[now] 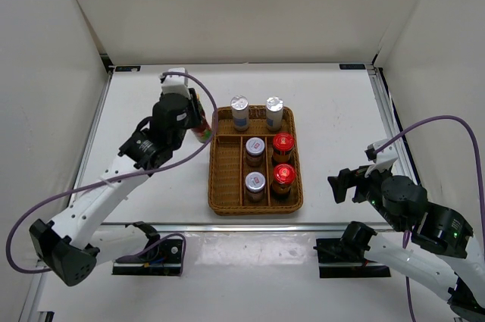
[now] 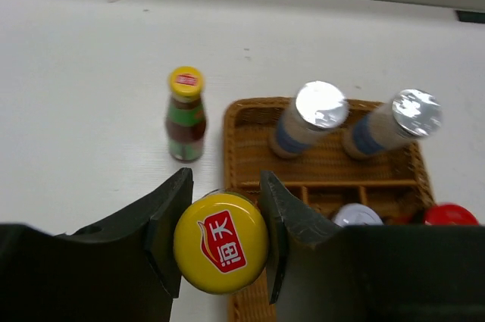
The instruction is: Organize the condiment bottles
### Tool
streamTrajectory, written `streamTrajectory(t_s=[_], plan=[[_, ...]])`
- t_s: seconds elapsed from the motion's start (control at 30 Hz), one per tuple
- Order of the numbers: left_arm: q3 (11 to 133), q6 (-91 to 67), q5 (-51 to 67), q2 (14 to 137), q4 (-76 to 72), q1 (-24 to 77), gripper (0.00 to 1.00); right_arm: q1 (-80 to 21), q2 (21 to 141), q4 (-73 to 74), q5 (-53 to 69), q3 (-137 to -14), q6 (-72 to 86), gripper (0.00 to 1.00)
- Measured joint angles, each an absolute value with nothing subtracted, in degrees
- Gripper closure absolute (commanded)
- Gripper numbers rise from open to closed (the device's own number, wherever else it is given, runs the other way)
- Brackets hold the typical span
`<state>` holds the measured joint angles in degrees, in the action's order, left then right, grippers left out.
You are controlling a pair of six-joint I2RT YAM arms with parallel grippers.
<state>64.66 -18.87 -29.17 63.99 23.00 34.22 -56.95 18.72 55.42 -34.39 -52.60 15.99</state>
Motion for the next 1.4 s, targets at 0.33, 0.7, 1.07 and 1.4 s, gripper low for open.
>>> streamTrajectory(t_s=[0.33,0.7,1.07,1.4], plan=[[63.6,-21.5,-29.4,63.4,26.8,47.5,0.89,-56.9,18.7,55.4,-34.4,-52.6,16.0,0.00],[55.0,-22.7,-31.7,69.1,20.5,49.9,0.89,-56.9,18.7,55.4,-34.3,-52.6,16.0,0.00],[55.1,-19.4,-34.6,80.6,8.3,49.3,0.89,-56.9,18.7,55.4,-34.3,-52.6,16.0,0.00],[56.7,-19.4,-35.9,85.1,2.4,47.8,0.27,-56.9,18.7,55.4,-34.3,-52.6,16.0,0.00]])
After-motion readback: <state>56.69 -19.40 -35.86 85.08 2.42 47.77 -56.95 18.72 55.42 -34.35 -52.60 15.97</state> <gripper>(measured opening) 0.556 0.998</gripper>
